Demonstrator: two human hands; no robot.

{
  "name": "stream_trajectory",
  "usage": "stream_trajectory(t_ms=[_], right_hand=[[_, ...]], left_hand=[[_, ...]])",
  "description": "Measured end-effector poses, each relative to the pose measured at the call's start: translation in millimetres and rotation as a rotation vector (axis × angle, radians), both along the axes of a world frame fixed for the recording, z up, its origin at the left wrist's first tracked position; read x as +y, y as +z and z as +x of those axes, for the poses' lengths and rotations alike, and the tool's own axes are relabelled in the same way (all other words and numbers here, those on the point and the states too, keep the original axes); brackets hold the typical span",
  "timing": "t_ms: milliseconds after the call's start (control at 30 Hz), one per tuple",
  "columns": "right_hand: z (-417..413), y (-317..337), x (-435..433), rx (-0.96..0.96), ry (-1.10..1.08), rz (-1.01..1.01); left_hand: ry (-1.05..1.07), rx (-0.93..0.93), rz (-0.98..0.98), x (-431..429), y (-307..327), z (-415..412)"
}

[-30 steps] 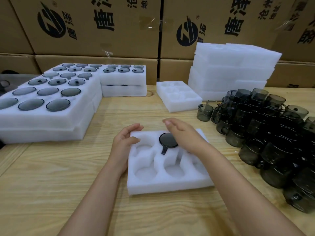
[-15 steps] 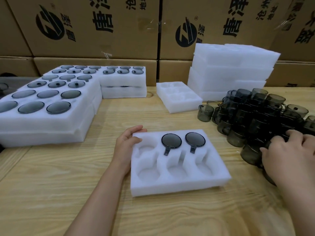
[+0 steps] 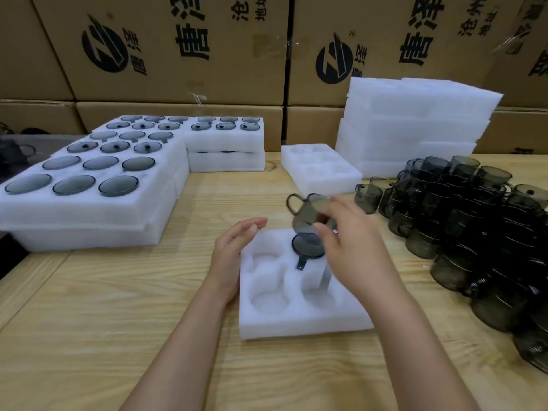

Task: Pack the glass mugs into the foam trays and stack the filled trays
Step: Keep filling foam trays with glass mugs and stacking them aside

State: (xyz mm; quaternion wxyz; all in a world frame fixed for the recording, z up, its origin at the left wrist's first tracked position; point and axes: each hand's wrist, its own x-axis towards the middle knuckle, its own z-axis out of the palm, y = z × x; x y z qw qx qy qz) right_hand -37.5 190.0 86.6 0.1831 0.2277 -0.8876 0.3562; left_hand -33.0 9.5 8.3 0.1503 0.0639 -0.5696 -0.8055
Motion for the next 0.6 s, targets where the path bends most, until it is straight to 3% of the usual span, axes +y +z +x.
stream_trajectory(t_ms=[233,433,600], right_hand=[[-13,-15,-36,-0.157,0.234,-0.006],[-30,-8,-37,-0.183,0.272,-0.038],[-39,-7,-33,-0.334,0.358,-0.086]], left_hand=[[-0.1,0.109,0.092,0,-1,1],[-0.02,0.208,-0.051,-1,1,3],[0.092,0.194,-0.121,-2,3,2]])
